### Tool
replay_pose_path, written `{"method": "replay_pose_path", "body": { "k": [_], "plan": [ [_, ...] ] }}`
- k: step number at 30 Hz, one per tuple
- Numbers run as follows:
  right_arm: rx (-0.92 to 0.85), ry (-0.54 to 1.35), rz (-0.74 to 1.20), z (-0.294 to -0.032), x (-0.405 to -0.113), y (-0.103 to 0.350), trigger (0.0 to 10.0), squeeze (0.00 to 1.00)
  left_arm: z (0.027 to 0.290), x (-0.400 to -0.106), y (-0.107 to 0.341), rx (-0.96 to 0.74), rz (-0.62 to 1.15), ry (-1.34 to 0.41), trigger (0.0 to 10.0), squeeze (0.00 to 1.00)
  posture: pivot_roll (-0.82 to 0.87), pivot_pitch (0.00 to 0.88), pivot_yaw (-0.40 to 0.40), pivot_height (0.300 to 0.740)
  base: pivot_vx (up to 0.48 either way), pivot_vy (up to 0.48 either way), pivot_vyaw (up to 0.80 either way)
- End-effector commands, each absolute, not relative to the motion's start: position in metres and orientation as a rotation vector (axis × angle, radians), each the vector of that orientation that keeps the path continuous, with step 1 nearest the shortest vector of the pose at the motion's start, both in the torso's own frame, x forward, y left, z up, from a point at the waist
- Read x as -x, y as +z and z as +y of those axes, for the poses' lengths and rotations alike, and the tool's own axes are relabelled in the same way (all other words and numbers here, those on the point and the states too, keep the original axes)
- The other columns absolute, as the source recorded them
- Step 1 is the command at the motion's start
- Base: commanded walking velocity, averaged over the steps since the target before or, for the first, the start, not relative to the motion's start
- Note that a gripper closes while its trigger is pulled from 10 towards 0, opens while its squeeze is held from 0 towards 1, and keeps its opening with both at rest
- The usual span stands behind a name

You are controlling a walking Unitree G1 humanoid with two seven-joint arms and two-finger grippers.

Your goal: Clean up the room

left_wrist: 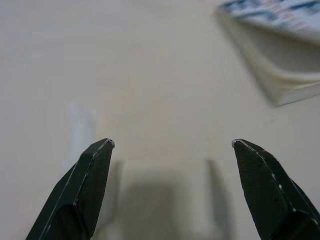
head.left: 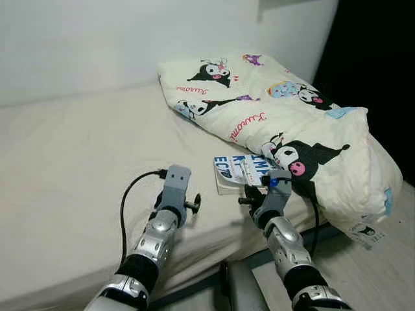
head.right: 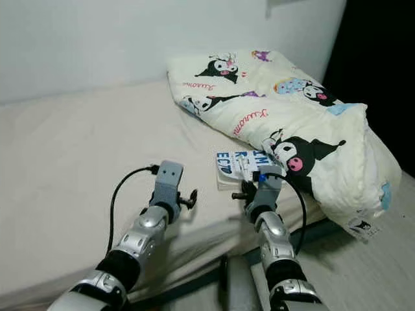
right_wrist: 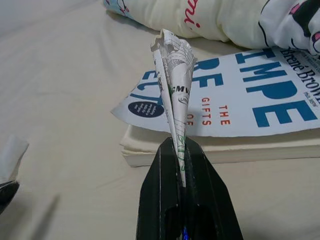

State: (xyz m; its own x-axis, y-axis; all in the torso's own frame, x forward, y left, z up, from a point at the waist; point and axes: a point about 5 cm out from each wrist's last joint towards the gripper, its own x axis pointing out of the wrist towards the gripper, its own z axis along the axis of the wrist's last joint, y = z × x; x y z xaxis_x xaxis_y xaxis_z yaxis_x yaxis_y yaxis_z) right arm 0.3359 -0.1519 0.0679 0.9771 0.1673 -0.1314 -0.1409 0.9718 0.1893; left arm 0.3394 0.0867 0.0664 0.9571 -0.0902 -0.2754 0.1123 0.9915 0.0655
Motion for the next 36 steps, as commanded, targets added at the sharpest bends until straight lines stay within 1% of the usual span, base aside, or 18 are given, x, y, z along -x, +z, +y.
{"method": "replay_pose_path", "body": {
  "k": [1, 3, 5, 6, 10, 12, 14, 15, 16, 17, 18, 20, 23, 24, 25, 27, 35, 36],
  "plan": [
    [-0.199, 0.159, 0.145, -0.148, -0.333, 0.068, 0.0, 0.0, 0.093, -0.341, 0.064, -0.076, 0.281, -0.045, 10.0, 0.0, -0.2, 0.0, 0.029, 0.505, 0.0, 0.0, 0.0],
    [-0.2, 0.15, 0.138, -0.148, -0.33, 0.069, 0.0, 0.0, 0.101, -0.343, 0.062, -0.022, 0.298, -0.008, 10.0, 0.0, -0.22, 0.0, 0.028, 0.505, 0.0, 0.0, 0.0],
    [-0.2, 0.148, 0.135, -0.148, -0.329, 0.07, 0.0, 0.0, 0.104, -0.343, 0.061, -0.011, 0.303, -0.001, 10.0, 0.0, -0.23, 0.0, 0.028, 0.505, 0.0, 0.0, 0.0],
    [-0.2, 0.147, 0.127, -0.149, -0.327, 0.071, 0.0, 0.0, 0.107, -0.343, 0.06, 0.004, 0.306, 0.012, 10.0, 0.0, -0.25, 0.031, 0.031, 0.505, 0.0, 0.0, 0.0],
    [-0.203, 0.145, 0.115, -0.15, -0.324, 0.075, 0.0, 0.0, 0.11, -0.344, 0.059, 0.016, 0.309, 0.031, 10.0, 0.0, -0.26, 0.036, 0.032, 0.505, 0.0, 0.0, 0.0],
    [-0.207, 0.134, 0.107, -0.153, -0.318, 0.077, 0.0, 0.0, 0.111, -0.345, 0.06, 0.037, 0.306, 0.046, 10.0, 0.0, -0.29, 0.079, 0.034, 0.505, 0.0, 0.0, 0.0],
    [-0.21, 0.126, 0.105, -0.154, -0.314, 0.078, 0.0, 0.0, 0.111, -0.346, 0.06, 0.039, 0.303, 0.052, 10.0, 0.0, -0.3, 0.097, 0.033, 0.505, 0.0, 0.0, 0.0],
    [-0.213, 0.115, 0.106, -0.156, -0.309, 0.079, 1.8, 0.0, 0.111, -0.345, 0.059, 0.038, 0.308, 0.06, 10.0, 0.0, -0.31, 0.121, 0.029, 0.505, 0.0, 0.0, 0.0],
    [-0.213, 0.115, 0.106, -0.156, -0.309, 0.079, 1.8, 0.0, 0.111, -0.345, 0.059, 0.038, 0.308, 0.06, 10.0, 0.0, -0.31, 0.121, 0.029, 0.505, 0.0, 0.0, 0.0],
    [-0.214, 0.109, 0.105, -0.158, -0.304, 0.081, 4.4, 0.0, 0.112, -0.345, 0.059, 0.037, 0.309, 0.067, 10.0, 0.0, -0.33, 0.14, 0.026, 0.505, 0.0, 0.0, 0.0],
    [-0.215, 0.108, 0.105, -0.158, -0.301, 0.082, 10.0, 0.0, 0.113, -0.346, 0.059, 0.039, 0.305, 0.079, 10.0, 0.0, -0.34, 0.146, 0.024, 0.505, 0.0, 0.0, 0.0],
    [-0.215, 0.114, 0.105, -0.158, -0.297, 0.085, 10.0, 0.0, 0.115, -0.346, 0.06, 0.038, 0.296, 0.092, 10.0, 0.0, -0.35, 0.174, 0.023, 0.505, 0.0, 0.0, 0.0],
    [-0.222, 0.126, 0.1, -0.156, -0.294, 0.088, 10.0, 0.0, 0.118, -0.348, 0.062, 0.039, 0.285, 0.105, 10.0, 0.0, -0.35, 0.189, 0.018, 0.505, 0.0, 0.0, 0.0],
    [-0.228, 0.131, 0.098, -0.155, -0.29, 0.092, 10.0, 0.0, 0.122, -0.35, 0.065, 0.031, 0.281, 0.118, 10.0, 0.0, -0.36, 0.218, 0.01, 0.505, 0.0, 0.0, 0.0],
    [-0.231, 0.133, 0.096, -0.155, -0.288, 0.094, 10.0, 0.0, 0.125, -0.352, 0.066, 0.024, 0.281, 0.128, 10.0, 0.0, -0.36, 0.218, 0.01, 0.505, 0.0, 0.0, 0.0],
    [-0.239, 0.134, 0.097, -0.153, -0.282, 0.1, 10.0, 0.0, 0.136, -0.354, 0.067, 0.006, 0.283, 0.163, 10.0, 0.0, -0.38, 0.253, 0.001, 0.505, 0.0, 0.0, 0.0],
    [-0.242, 0.137, 0.113, -0.152, -0.269, 0.107, 10.0, 0.0, 0.15, -0.358, 0.074, 0.014, 0.265, 0.233, 10.0, 0.0, -0.4, 0.281, -0.011, 0.505, 0.0, 0.0, 0.0],
    [-0.242, 0.136, 0.139, -0.153, -0.262, 0.107, 10.0, 0.0, 0.16, -0.362, 0.082, 0.0, 0.239, 0.282, 10.0, 0.0, -0.4, 0.293, -0.019, 0.505, 0.0, 0.0, 0.0]
  ]
}}
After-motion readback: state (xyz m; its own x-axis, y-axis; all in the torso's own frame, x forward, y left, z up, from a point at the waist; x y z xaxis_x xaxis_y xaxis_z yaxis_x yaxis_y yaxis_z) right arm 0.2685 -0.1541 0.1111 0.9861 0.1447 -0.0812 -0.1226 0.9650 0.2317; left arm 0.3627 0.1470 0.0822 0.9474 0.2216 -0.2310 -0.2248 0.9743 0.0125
